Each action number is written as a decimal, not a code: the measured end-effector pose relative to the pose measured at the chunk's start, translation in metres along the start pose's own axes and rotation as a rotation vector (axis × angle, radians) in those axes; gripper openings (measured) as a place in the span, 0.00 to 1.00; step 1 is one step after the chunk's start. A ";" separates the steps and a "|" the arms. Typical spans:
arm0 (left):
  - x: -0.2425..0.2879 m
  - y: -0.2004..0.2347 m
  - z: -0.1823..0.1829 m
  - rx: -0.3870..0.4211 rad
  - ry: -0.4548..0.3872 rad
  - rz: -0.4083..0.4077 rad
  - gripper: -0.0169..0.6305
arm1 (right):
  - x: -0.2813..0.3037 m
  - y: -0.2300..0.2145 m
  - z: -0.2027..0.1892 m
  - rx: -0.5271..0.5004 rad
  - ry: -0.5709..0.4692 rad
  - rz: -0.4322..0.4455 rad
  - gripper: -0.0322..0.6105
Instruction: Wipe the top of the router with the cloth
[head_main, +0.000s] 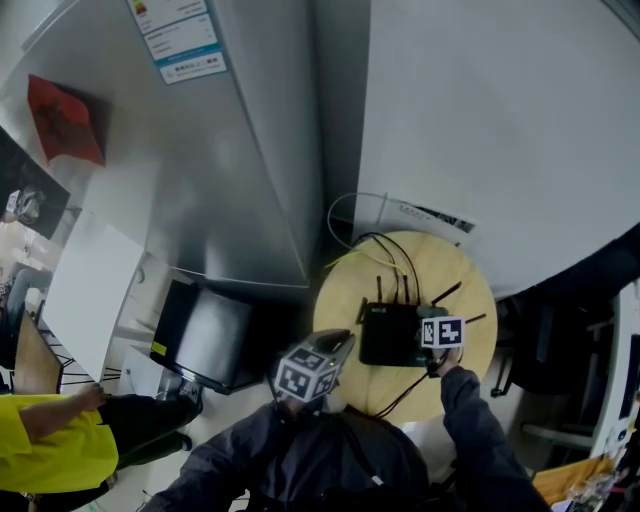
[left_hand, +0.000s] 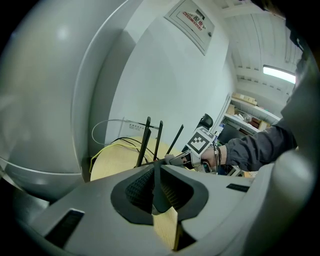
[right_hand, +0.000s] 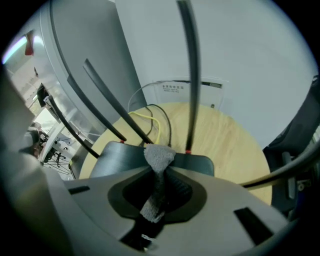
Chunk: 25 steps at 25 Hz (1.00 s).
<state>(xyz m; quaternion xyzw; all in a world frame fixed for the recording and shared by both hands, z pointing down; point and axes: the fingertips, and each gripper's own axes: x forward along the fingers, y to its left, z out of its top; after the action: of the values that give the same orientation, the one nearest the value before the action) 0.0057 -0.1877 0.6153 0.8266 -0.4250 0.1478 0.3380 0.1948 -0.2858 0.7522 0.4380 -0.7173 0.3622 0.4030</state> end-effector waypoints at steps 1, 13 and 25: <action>-0.002 0.001 -0.001 0.000 -0.001 0.000 0.07 | 0.001 0.013 0.000 0.001 -0.001 0.022 0.16; -0.025 0.012 -0.007 -0.004 -0.010 0.008 0.07 | 0.025 0.161 -0.025 -0.070 0.061 0.209 0.16; -0.028 0.015 -0.007 -0.008 -0.018 0.010 0.07 | 0.022 0.118 -0.040 -0.036 0.120 0.166 0.16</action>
<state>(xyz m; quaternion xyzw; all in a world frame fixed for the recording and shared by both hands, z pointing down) -0.0222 -0.1725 0.6116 0.8244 -0.4327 0.1404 0.3367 0.0904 -0.2167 0.7686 0.3470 -0.7322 0.4069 0.4217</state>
